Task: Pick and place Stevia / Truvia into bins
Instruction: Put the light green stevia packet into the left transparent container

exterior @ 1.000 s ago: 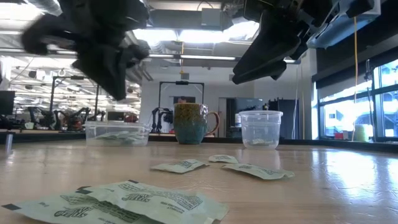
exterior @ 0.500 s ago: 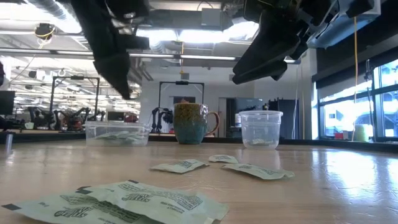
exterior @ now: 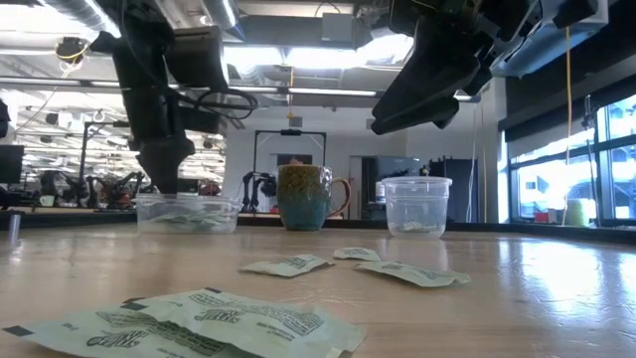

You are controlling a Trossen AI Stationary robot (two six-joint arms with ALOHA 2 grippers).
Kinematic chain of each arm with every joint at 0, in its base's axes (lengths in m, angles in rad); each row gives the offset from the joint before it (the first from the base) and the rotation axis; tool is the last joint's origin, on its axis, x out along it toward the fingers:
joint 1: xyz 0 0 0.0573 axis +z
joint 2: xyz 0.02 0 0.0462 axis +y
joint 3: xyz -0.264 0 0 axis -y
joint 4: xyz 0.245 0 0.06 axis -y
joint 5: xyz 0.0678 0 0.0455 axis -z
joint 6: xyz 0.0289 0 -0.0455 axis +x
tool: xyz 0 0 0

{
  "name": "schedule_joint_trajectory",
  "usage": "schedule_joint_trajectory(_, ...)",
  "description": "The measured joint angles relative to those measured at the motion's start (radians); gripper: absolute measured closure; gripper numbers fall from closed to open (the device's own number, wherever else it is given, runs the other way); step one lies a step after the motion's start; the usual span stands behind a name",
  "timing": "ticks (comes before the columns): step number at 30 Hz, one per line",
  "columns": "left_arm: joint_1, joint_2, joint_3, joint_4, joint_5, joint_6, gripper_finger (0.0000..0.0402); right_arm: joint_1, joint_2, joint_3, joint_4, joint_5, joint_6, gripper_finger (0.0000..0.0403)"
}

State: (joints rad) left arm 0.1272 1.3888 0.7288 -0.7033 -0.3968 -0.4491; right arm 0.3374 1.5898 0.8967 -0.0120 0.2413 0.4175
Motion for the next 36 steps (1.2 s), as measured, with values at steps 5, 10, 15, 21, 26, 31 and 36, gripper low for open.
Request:
schedule_joint_trajectory(5, 0.006, 0.000, 0.000, 0.002, -0.011, 0.018, 0.0385, 0.000, 0.000, 0.000, 0.000, 0.000, 0.000, 0.0274)
schedule_joint_trajectory(10, 0.006, -0.007, 0.000, 0.004, -0.012, 0.036, 0.0356, 0.000, 0.000, 0.000, 0.000, 0.000, 0.000, 0.0274)
schedule_joint_trajectory(15, 0.006, -0.049, 0.035, -0.023, -0.013, 0.073, 0.0336, 0.000, 0.000, 0.000, -0.001, 0.000, 0.000, 0.0274)
schedule_joint_trajectory(21, -0.036, -0.132, 0.070, 0.093, 0.020, 0.167, 0.0332, 0.000, 0.000, 0.001, -0.021, -0.014, -0.015, 0.0274)
schedule_joint_trajectory(26, -0.089, -0.164, 0.070, 0.292, 0.198, 0.224, 0.0331, -0.034, -0.030, 0.001, -0.028, -0.137, -0.116, 0.0274)
schedule_joint_trajectory(31, -0.170, -0.153, 0.071, 0.491, 0.341, 0.272, 0.0331, -0.081, -0.070, 0.001, -0.067, -0.172, -0.188, 0.0274)
schedule_joint_trajectory(36, -0.266, -0.107, 0.071, 0.634, 0.365, 0.346, 0.0329, -0.086, -0.081, -0.001, -0.091, -0.174, -0.211, 0.0274)
